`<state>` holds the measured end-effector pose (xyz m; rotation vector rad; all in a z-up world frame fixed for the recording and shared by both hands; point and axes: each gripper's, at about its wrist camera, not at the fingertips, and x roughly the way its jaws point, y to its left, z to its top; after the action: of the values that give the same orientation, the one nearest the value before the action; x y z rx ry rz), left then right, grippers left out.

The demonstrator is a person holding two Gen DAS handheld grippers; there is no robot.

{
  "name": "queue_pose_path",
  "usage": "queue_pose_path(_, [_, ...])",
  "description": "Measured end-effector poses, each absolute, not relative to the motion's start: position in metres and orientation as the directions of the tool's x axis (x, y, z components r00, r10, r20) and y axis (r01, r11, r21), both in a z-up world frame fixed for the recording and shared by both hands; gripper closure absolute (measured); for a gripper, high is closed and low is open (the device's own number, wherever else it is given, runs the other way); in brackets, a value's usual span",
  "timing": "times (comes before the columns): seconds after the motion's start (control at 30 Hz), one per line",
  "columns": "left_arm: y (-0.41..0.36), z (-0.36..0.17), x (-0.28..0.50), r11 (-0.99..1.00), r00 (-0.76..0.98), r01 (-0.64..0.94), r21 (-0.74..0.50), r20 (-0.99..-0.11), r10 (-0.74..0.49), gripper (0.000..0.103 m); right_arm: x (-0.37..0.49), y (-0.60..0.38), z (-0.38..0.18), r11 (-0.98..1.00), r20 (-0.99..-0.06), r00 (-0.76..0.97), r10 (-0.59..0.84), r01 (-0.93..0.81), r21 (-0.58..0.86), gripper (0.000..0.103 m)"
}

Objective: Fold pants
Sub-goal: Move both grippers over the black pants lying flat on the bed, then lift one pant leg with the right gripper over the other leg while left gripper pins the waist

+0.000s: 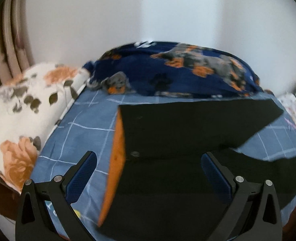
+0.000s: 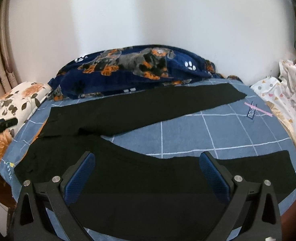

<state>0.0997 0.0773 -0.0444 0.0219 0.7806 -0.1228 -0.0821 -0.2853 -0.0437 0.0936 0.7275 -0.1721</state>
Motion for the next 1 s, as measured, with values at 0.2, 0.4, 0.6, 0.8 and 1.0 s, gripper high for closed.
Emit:
queue_pose_path(0.2, [0.136,-0.072,0.187,0.981,0.614,0.121,-0.152,-0.765,-0.194,0.027,-0.073,-0.284,-0.058,0.982,-0.707,0.698,-0.118,0.186,0.019,0.0])
queue_pose_path(0.4, [0.143,-0.108,0.269,0.97,0.565,0.197,-0.14,-0.793,-0.229,0.027,-0.059,-0.273,-0.063,0.986,-0.717,0.683,-0.142,0.161,-0.042,0.0])
queue_pose_path(0.6, [0.144,-0.142,0.327,0.958,0.515,0.273,-0.089,-0.827,-0.224,0.028,-0.042,-0.271,-0.081,0.987,-0.774,0.617,-0.142,0.15,-0.061,0.0])
queue_pose_path(0.8, [0.146,-0.165,0.363,0.947,0.473,0.293,-0.134,-0.84,-0.266,0.036,-0.032,-0.277,-0.089,0.982,-0.791,0.592,-0.153,0.178,-0.057,0.0])
queue_pose_path(1.0, [0.146,-0.173,0.369,0.908,0.4,0.33,-0.258,-0.833,-0.382,0.085,-0.022,-0.274,-0.095,0.982,-0.809,0.569,-0.149,0.182,-0.053,0.0])
